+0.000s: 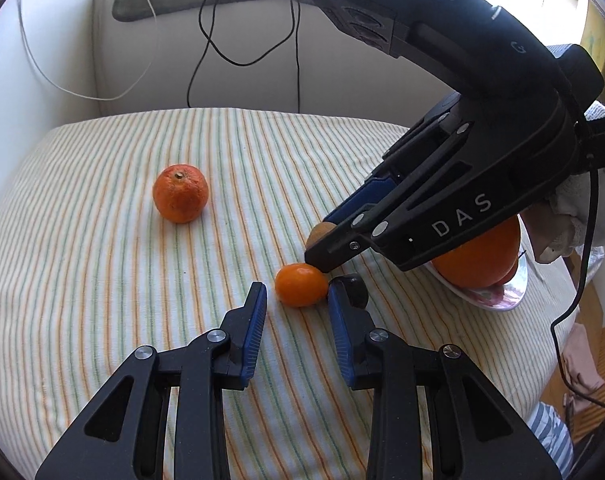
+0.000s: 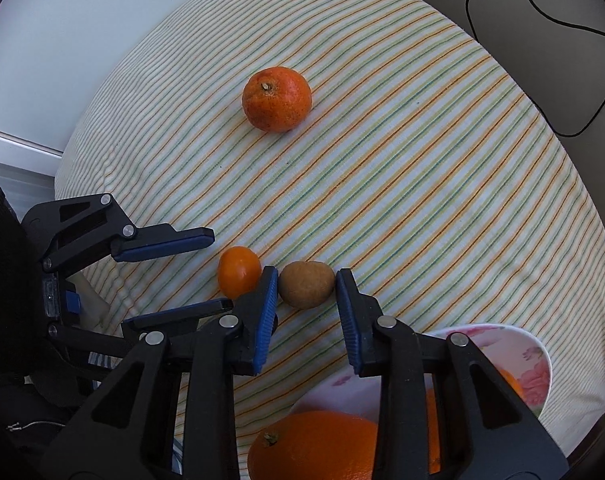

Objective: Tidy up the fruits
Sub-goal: 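Close the left tool on the small orange while the right tool grasps the kiwi, then carry the small orange and kiwi over the plate with both tools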

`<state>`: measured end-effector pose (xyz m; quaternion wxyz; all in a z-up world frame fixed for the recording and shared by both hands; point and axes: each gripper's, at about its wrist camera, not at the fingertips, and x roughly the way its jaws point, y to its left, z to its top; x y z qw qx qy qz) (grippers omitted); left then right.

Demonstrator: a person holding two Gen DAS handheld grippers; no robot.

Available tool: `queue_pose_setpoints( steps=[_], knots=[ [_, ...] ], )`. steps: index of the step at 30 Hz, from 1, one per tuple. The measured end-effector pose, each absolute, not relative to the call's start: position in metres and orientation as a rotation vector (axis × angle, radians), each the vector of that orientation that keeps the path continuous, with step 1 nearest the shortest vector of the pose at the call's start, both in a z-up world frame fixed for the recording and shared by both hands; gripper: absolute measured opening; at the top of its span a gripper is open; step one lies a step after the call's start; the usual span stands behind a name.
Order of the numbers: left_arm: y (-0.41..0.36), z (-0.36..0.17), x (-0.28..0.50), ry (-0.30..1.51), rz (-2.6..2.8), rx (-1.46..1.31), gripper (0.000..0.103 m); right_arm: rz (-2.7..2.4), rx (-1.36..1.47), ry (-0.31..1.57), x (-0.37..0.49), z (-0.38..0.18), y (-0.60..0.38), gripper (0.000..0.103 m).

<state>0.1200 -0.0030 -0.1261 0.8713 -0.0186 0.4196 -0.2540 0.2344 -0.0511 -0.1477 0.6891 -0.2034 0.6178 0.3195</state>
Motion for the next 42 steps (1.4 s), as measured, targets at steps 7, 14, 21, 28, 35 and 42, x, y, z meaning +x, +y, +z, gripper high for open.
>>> queue_pose_setpoints(
  steps=[7,14,21,28,35,42],
  knots=[
    [-0.001,-0.127,0.131,0.9,-0.565,-0.101,0.03,0.702,-0.463,1.36,0.235,-0.143,-0.047,0.03],
    [-0.002,-0.126,0.142,0.907,-0.564,-0.132,0.024,0.689,-0.454,1.357,0.234,-0.144,-0.058,0.03],
    [-0.007,-0.126,0.136,0.883,-0.545,-0.129,0.024,0.688,-0.431,1.33,0.241,-0.132,-0.064,0.03],
    [-0.001,-0.113,0.125,0.845,-0.534,-0.132,0.024,0.7,-0.383,1.288,0.231,-0.117,-0.075,0.03],
    [0.001,-0.099,0.117,0.806,-0.542,-0.142,0.024,0.725,-0.32,1.242,0.222,-0.097,-0.097,0.03],
    [-0.004,-0.076,0.1,0.768,-0.565,-0.129,0.024,0.731,-0.27,1.192,0.212,-0.072,-0.115,0.03]
  ],
)
